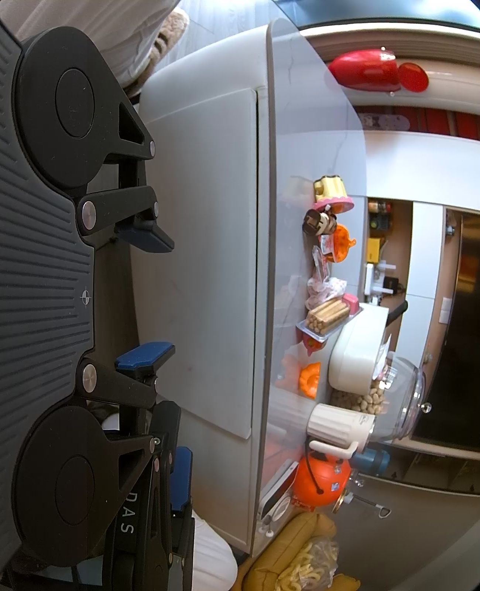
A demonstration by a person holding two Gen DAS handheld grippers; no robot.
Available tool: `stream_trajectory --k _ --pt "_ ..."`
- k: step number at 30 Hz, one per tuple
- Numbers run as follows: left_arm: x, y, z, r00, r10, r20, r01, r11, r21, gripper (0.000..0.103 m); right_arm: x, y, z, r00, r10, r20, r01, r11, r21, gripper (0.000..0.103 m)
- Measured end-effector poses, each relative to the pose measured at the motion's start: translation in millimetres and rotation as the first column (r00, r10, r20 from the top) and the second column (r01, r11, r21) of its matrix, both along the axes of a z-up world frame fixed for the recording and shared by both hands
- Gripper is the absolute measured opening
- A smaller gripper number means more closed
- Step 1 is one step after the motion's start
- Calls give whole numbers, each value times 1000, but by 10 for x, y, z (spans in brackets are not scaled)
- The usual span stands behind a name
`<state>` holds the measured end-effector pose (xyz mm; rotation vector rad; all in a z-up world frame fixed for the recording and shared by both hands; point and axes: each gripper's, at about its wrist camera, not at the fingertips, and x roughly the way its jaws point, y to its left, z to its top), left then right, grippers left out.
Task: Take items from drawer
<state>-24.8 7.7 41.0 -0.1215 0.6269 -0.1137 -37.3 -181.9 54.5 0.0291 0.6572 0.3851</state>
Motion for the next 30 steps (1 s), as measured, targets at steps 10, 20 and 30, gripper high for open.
stream_trajectory --k 10,20,30 --pt "-1 6 -1 1000 -2 0 2 1000 0 58 -27 9 15 1000 -7 -5 7 1000 2 60" --pt "-2 8 -3 1000 -1 0 1 1000 0 58 -44 17 16 1000 -10 -6 10 1000 3 60" --pt "-1 13 0 1000 -3 0 3 1000 -1 58 -64 39 -6 1000 -17 -13 17 1000 5 60"
